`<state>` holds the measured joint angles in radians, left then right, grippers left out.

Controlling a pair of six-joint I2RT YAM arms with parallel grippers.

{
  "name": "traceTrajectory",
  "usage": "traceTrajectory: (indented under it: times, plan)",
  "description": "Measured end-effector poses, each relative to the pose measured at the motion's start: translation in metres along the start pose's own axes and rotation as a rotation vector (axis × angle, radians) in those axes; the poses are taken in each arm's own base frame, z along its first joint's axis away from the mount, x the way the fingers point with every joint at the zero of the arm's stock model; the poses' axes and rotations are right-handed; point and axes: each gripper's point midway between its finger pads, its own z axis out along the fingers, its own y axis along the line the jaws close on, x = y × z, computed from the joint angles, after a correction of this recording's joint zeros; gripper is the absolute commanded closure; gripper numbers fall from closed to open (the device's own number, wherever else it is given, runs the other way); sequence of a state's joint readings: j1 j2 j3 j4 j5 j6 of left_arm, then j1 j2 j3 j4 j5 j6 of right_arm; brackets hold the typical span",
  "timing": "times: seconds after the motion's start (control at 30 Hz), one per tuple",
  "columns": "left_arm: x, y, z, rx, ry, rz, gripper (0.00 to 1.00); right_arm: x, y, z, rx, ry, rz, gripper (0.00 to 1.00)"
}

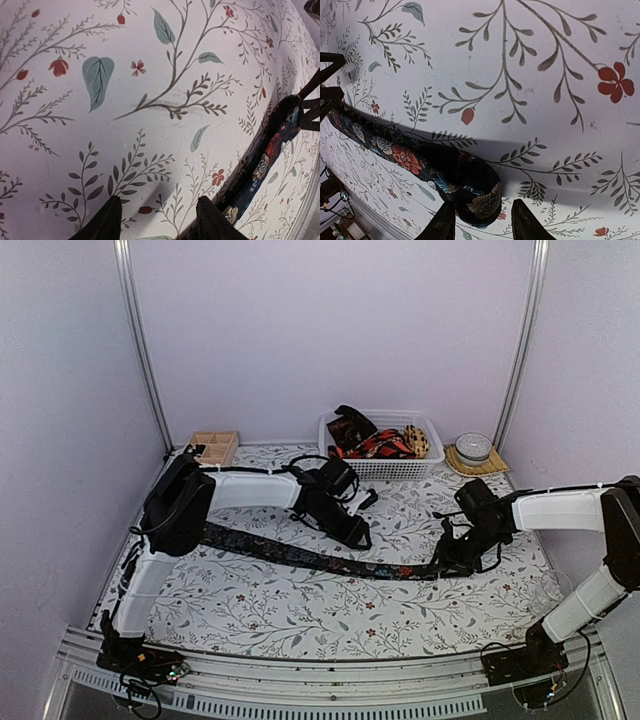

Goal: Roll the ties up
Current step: Adjust the tie at the center of the board.

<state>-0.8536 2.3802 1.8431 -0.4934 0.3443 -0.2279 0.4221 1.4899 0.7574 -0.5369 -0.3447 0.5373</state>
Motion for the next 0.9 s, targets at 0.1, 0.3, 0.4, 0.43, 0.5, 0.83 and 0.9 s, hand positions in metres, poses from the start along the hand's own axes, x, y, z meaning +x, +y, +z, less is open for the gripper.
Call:
traceTrajectory:
  times: [0.1,0.3,0.4,0.43,0.5,0.83,0.9]
  plan:
    - [-0.001,0.0,0.001,-0.036,-0.004,0.014,0.48,0.001,0.0,0.001,-0.001,-0.003,0.009,0.64]
    - [0.001,0.0,0.003,-0.147,-0.002,0.078,0.48,-0.002,-0.002,0.001,0.011,-0.014,0.019,0.6]
    - [0.001,0.002,0.003,-0.195,0.001,0.102,0.48,-0.002,-0.003,0.001,0.02,-0.015,0.018,0.6]
    - [0.002,0.003,0.003,-0.205,0.002,0.109,0.48,-0.002,-0.002,0.0,0.023,-0.015,0.016,0.61]
    - [0.002,0.004,0.003,-0.219,0.003,0.117,0.48,-0.005,0.0,-0.003,0.028,-0.021,0.01,0.66]
    - [0.002,0.007,0.003,-0.239,0.004,0.124,0.48,-0.018,0.028,-0.016,-0.006,-0.054,-0.07,0.97]
    - [0.002,0.007,0.003,-0.238,0.004,0.124,0.47,-0.013,0.03,-0.014,-0.013,-0.041,-0.074,0.99]
